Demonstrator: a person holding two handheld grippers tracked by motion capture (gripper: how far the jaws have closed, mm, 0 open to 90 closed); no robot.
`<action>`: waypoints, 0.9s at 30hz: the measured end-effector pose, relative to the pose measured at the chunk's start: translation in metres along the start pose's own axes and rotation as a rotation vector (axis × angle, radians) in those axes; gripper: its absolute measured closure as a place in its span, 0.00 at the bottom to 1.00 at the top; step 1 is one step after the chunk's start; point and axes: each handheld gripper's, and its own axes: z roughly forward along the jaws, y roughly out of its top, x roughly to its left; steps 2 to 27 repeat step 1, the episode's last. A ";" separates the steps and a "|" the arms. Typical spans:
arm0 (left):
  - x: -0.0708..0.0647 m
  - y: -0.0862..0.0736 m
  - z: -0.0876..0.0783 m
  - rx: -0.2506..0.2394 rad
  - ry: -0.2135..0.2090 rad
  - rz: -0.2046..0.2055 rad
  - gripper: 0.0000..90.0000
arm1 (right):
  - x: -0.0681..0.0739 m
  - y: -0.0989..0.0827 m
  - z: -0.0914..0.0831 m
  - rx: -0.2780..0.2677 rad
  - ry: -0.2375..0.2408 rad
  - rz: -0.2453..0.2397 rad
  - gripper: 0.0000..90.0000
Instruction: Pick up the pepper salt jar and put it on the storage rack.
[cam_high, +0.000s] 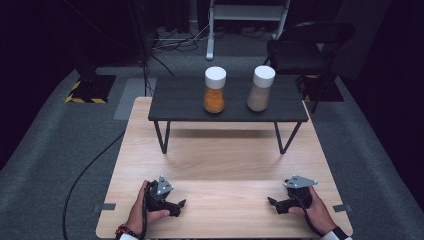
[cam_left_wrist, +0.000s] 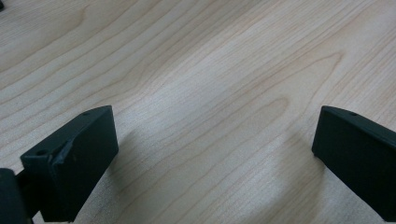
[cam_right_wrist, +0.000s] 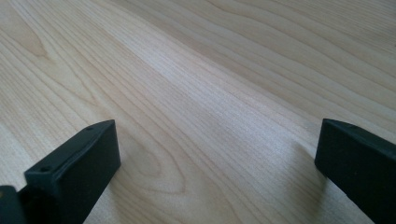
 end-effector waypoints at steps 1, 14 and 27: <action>0.000 0.000 0.000 0.000 0.000 0.000 0.00 | 0.000 0.000 0.000 0.000 0.000 0.000 0.00; 0.000 0.000 0.000 0.000 0.000 0.000 0.00 | 0.000 0.000 0.000 0.000 0.000 0.000 0.00; 0.000 0.000 0.000 0.000 0.000 0.000 0.00 | 0.000 0.000 0.000 0.000 0.000 0.000 0.00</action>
